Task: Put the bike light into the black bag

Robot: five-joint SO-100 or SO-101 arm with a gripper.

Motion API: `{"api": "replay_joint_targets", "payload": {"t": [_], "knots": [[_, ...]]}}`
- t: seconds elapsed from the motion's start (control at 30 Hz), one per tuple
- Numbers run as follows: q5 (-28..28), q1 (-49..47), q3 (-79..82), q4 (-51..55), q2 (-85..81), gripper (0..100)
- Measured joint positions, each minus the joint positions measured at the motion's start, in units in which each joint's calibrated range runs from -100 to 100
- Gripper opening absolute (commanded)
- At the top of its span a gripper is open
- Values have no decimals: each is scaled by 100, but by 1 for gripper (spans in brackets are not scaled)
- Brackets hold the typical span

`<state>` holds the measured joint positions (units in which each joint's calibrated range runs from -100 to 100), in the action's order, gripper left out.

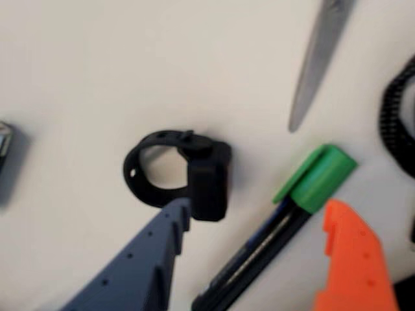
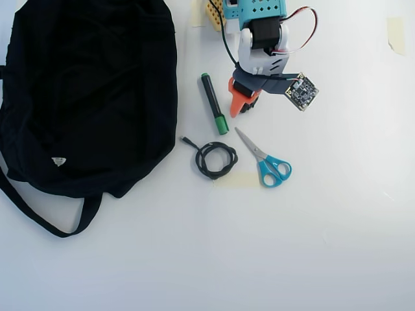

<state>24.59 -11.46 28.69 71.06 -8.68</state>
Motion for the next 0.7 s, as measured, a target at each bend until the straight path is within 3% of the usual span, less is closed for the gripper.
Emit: {"api": "replay_joint_targets", "payload": {"t": [0.7], "knots": [[0, -59, 71, -172, 83, 29]]}}
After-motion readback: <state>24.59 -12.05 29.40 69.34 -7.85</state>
